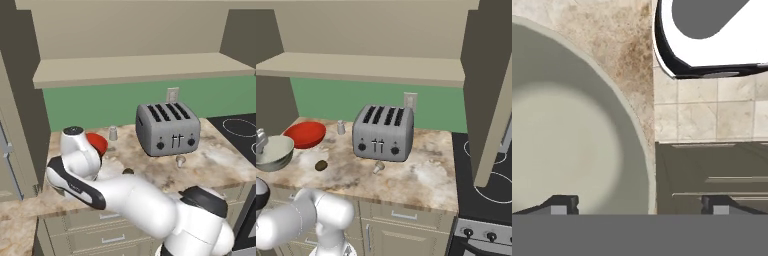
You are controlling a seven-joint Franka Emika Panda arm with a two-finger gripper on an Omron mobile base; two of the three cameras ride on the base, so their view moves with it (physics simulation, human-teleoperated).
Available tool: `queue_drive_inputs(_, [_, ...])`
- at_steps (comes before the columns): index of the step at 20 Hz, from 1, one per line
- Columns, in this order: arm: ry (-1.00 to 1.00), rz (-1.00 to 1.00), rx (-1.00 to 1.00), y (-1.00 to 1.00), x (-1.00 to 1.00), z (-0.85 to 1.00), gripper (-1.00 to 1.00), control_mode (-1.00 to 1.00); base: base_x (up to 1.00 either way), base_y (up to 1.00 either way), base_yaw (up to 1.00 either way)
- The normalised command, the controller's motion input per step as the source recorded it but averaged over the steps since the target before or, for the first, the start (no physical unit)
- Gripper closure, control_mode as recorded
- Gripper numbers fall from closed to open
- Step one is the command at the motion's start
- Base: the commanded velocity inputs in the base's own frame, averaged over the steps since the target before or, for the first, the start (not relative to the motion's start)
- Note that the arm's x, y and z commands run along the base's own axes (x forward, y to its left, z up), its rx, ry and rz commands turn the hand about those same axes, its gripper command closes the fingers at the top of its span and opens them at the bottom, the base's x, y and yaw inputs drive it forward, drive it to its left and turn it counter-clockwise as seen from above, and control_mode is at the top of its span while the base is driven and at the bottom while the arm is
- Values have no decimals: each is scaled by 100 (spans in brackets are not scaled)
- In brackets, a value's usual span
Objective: Pick both bowls and place them on the counter. Then place the mushroom in one bowl and place the kiwi in the other bowl.
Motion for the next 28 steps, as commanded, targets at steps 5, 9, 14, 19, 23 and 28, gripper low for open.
queue_drive_inputs(5, [-7,-3,0,-22,-32,37,-100,-100,0,0,0])
queue_drive_inputs(9, [-8,-2,1,-39,-33,34,-100,-100,0,0,0])
queue_drive_inputs(14, [-9,0,1,-48,-29,29,-100,-100,0,0,0])
queue_drive_inputs(19, [-3,0,1,-51,-24,31,-100,-100,0,0,0])
queue_drive_inputs(23, [0,0,0,-49,-9,30,-100,-100,0,0,0])
queue_drive_inputs(28, [0,2,0,-41,0,23,-100,-100,0,0,0])
